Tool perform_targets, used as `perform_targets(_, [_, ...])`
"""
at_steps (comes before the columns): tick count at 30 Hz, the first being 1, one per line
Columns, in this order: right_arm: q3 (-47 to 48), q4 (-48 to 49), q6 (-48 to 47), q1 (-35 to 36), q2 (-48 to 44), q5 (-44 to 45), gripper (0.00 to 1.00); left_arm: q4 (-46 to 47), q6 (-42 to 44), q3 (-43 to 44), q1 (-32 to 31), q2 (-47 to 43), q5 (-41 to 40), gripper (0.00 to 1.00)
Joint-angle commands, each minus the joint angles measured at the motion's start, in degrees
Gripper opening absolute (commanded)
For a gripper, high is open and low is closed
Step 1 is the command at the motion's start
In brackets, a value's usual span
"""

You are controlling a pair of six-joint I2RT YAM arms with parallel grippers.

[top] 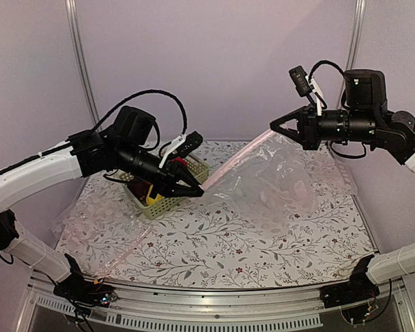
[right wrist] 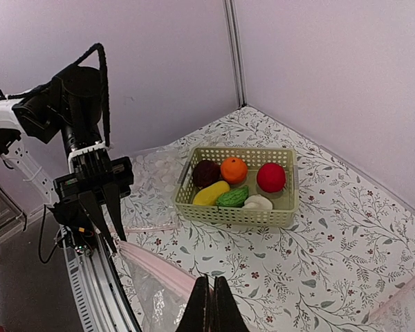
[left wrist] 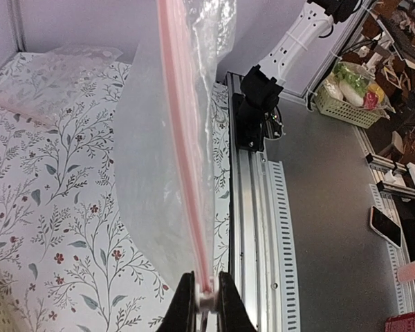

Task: Place the food in the zip-top bag and seal the zipper
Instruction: Unzip the zipper of the food storage bag.

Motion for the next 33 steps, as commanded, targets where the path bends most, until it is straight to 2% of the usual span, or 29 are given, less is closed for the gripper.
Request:
perform_targets(1, [1.8,4.3,-0.6,-2.6,-2.9,4.6,0.00,-10.6,1.3,-0.9,-0.4,0.2,-1.4,0.02])
perform_targets(12, [1.8,4.3,-0.8,-2.6,-2.5,4.4,0.00,-11.3,1.6,-0.6,-0.3,-0.5,-4.1,0.02])
perform_targets(15, [1.7,4.2,-0.8,-2.6,-2.2,0.9,0.00,-11.1,1.3,-0.6,-0.3,-0.5,-3.7,0.07])
perform_targets(17, [1.7,3.8,-0.7,-2.6,-1.4,-4.4,0.00,-10.1,0.5,-0.7,-0.3,-0.7,-2.4,0.17])
perform_targets(19, [1.4,3.5,-0.5,-2.0,-0.3,-9.3,0.00,-8.6,-0.6,-0.9,-0.2,-0.9,-0.4,0.34])
perform_targets(23, [-0.5,2.0,-1.0,1.3,1.4,-11.4,0.00,-5.8,-2.3,-1.9,0.0,-2.2,2.7,0.66])
perform_targets(25, [-1.5,1.1,-1.2,2.1,2.1,-12.5,0.00,-4.2,-2.9,-2.6,0.5,-3.3,3.5,0.75])
perform_targets(30, [-4.0,-0.5,-1.5,3.2,3.2,-15.5,0.00,-0.4,-5.0,-4.1,3.0,-6.4,5.5,0.91])
perform_targets(33, [-6.0,-0.1,-1.6,4.1,3.4,-17.0,0.00,1.6,-5.9,-5.3,3.6,-7.3,4.9,0.95])
